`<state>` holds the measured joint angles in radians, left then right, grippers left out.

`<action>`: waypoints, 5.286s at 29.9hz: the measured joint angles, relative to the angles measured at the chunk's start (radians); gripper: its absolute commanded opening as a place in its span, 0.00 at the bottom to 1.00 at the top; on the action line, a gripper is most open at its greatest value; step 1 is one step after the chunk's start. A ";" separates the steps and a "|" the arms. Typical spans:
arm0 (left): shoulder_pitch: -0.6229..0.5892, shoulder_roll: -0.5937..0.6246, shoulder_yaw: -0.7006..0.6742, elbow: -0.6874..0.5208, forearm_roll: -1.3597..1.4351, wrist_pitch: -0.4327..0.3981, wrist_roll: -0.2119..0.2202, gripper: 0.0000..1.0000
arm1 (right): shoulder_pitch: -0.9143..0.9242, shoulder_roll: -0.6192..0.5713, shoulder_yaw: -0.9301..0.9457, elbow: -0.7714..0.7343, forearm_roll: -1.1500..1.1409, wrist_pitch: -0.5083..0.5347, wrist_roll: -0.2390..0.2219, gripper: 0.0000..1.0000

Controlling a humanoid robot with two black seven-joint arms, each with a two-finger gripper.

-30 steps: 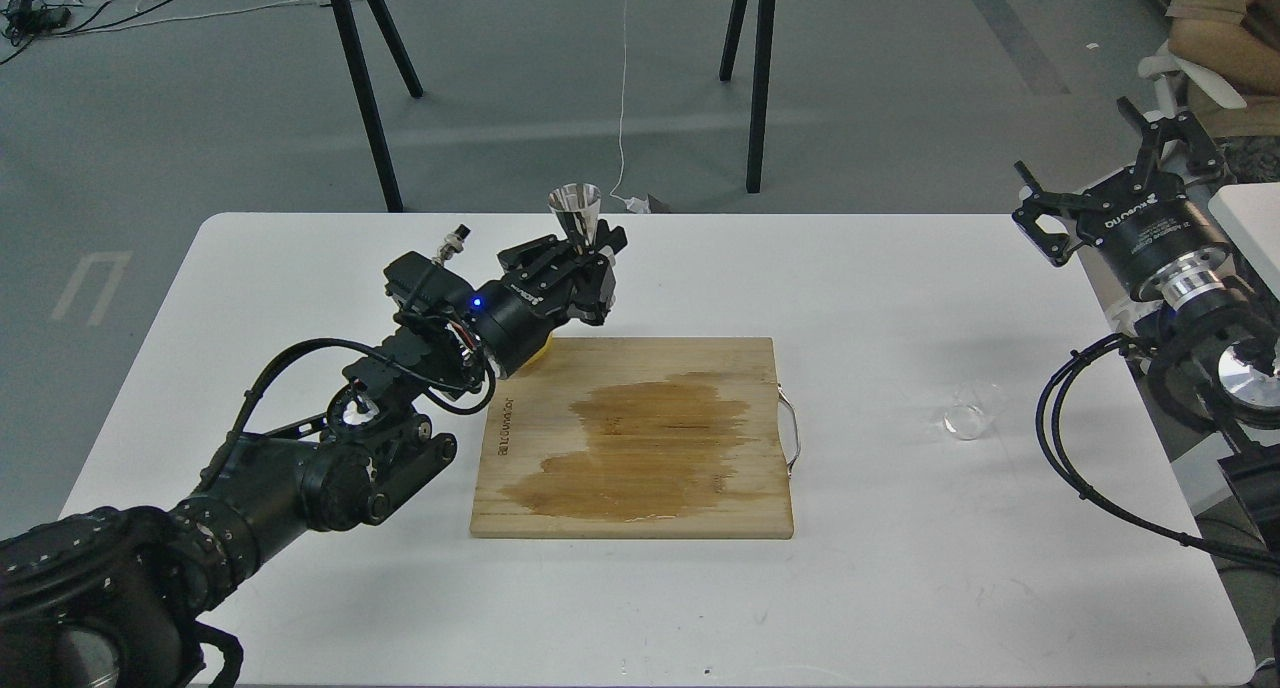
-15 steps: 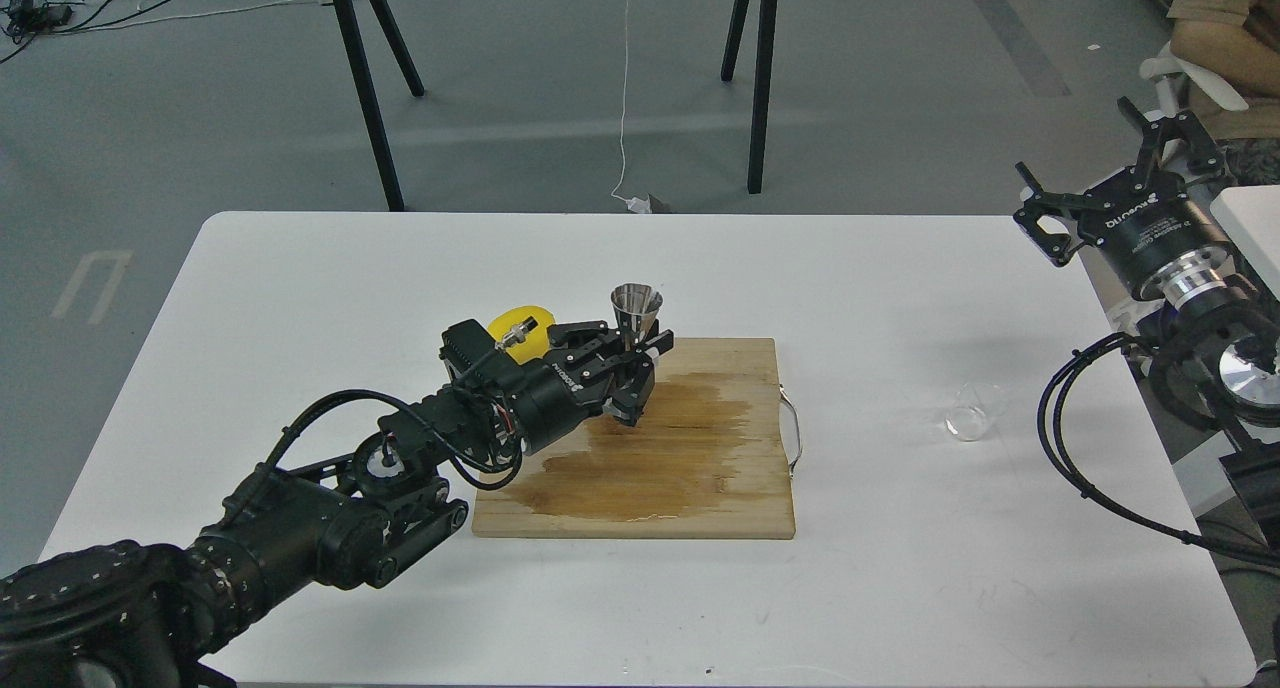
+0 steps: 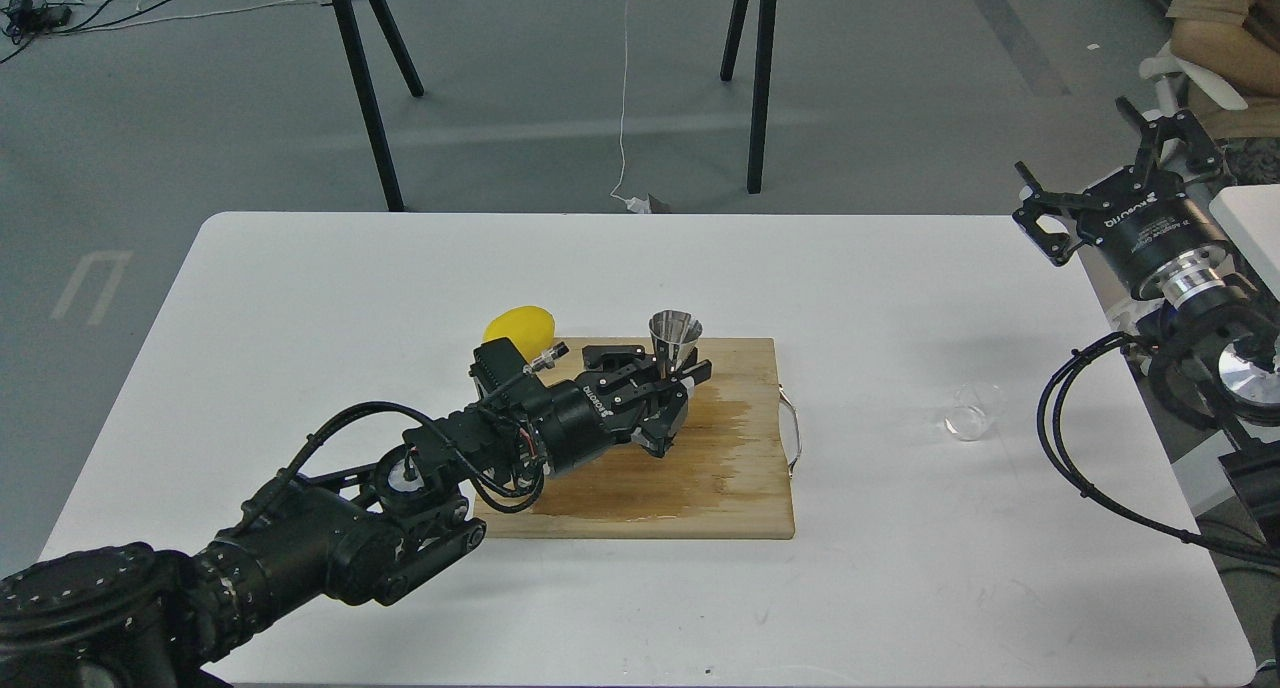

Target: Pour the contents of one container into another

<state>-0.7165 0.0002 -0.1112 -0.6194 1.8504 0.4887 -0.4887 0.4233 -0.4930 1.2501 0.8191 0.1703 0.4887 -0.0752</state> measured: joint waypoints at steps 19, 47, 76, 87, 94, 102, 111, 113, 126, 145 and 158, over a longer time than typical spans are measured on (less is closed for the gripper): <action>0.062 0.000 0.079 0.056 -0.005 0.000 0.000 0.13 | -0.001 -0.006 0.000 0.012 0.000 0.000 0.000 1.00; 0.063 0.000 0.084 0.095 -0.005 0.000 0.000 0.62 | -0.002 -0.004 0.003 0.016 0.002 0.000 0.000 1.00; 0.107 0.000 0.084 0.085 -0.006 0.000 0.000 0.92 | -0.009 -0.002 0.008 0.017 0.004 0.000 0.000 1.00; 0.110 0.000 0.074 0.080 -0.005 0.000 0.000 0.92 | -0.009 0.001 0.011 0.018 0.005 0.000 0.000 1.00; 0.111 0.007 0.070 0.064 -0.009 0.000 0.000 0.92 | -0.010 0.001 0.011 0.018 0.005 0.000 0.000 1.00; 0.117 0.039 0.067 0.055 -0.010 0.000 0.000 0.92 | -0.011 0.001 0.012 0.018 0.005 0.000 0.000 1.00; 0.134 0.071 0.066 0.031 -0.010 0.000 0.000 0.92 | -0.011 0.001 0.015 0.018 0.005 0.000 0.000 1.00; 0.139 0.075 0.065 0.021 -0.010 0.000 0.000 0.92 | -0.011 0.001 0.015 0.018 0.005 0.000 0.000 1.00; 0.142 0.404 0.016 -0.156 -0.164 0.000 -0.001 0.92 | -0.011 0.002 0.019 0.018 0.008 0.000 0.000 1.00; -0.040 0.670 -0.395 -0.091 -1.307 -0.969 0.000 1.00 | 0.058 0.038 -0.106 0.057 0.011 0.000 -0.072 1.00; -0.042 0.611 -0.426 -0.042 -1.694 -0.978 0.000 1.00 | -0.024 -0.159 0.059 0.219 0.610 -0.591 -0.333 1.00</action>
<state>-0.7583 0.6112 -0.5375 -0.6612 0.1565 -0.4890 -0.4886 0.3997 -0.6518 1.3090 1.0380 0.7803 -0.1023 -0.4077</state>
